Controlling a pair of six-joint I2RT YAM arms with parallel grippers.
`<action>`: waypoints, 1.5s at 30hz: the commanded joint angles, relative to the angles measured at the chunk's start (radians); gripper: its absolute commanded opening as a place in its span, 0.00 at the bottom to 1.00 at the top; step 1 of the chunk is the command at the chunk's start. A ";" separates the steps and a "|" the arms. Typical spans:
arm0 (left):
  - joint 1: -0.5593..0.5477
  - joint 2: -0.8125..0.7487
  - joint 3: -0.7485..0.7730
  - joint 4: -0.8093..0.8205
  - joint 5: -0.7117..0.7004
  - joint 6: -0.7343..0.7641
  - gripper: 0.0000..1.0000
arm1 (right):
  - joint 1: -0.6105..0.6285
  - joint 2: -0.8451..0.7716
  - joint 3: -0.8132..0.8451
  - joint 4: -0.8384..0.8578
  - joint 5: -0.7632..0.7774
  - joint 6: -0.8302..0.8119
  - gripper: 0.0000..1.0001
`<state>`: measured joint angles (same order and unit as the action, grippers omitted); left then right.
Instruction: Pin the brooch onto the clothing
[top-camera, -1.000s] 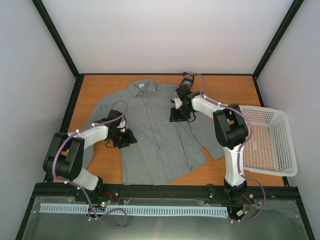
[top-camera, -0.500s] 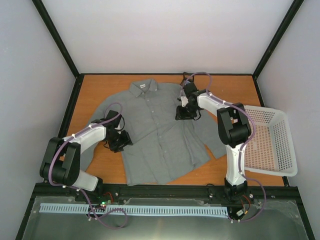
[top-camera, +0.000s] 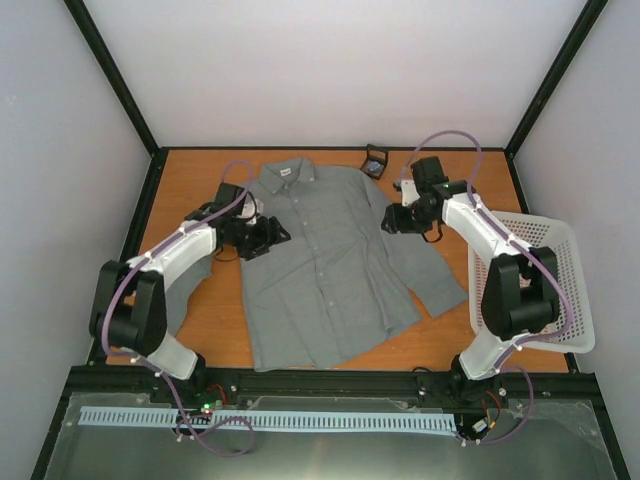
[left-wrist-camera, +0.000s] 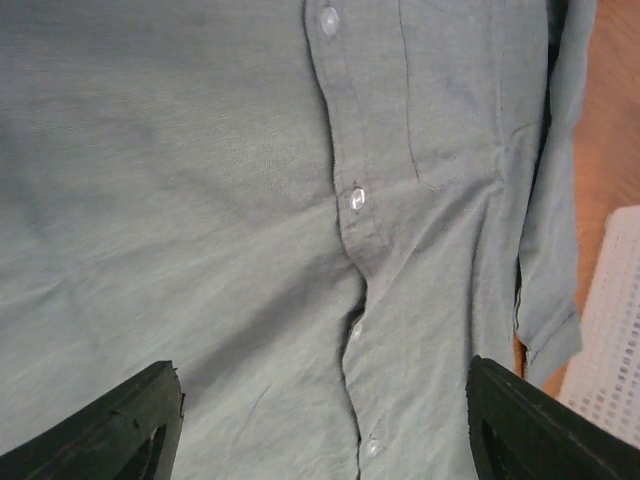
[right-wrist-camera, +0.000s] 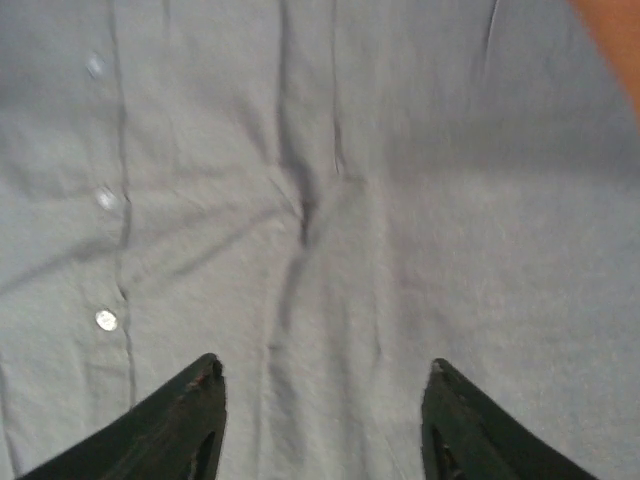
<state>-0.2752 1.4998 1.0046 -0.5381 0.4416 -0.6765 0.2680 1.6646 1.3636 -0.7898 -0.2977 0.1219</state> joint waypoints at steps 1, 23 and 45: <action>0.001 0.135 0.068 0.058 0.153 0.086 0.76 | -0.020 0.058 -0.056 0.018 -0.088 -0.001 0.50; 0.116 0.066 -0.218 -0.101 -0.136 0.004 0.76 | -0.071 0.192 -0.249 0.125 -0.099 0.025 0.15; 0.113 -0.381 0.039 -0.028 -0.037 0.130 0.97 | -0.075 0.125 0.201 0.207 0.018 0.194 1.00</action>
<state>-0.1650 1.1667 0.9936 -0.5724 0.4641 -0.5579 0.1959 1.6787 1.4311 -0.5922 -0.3431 0.2424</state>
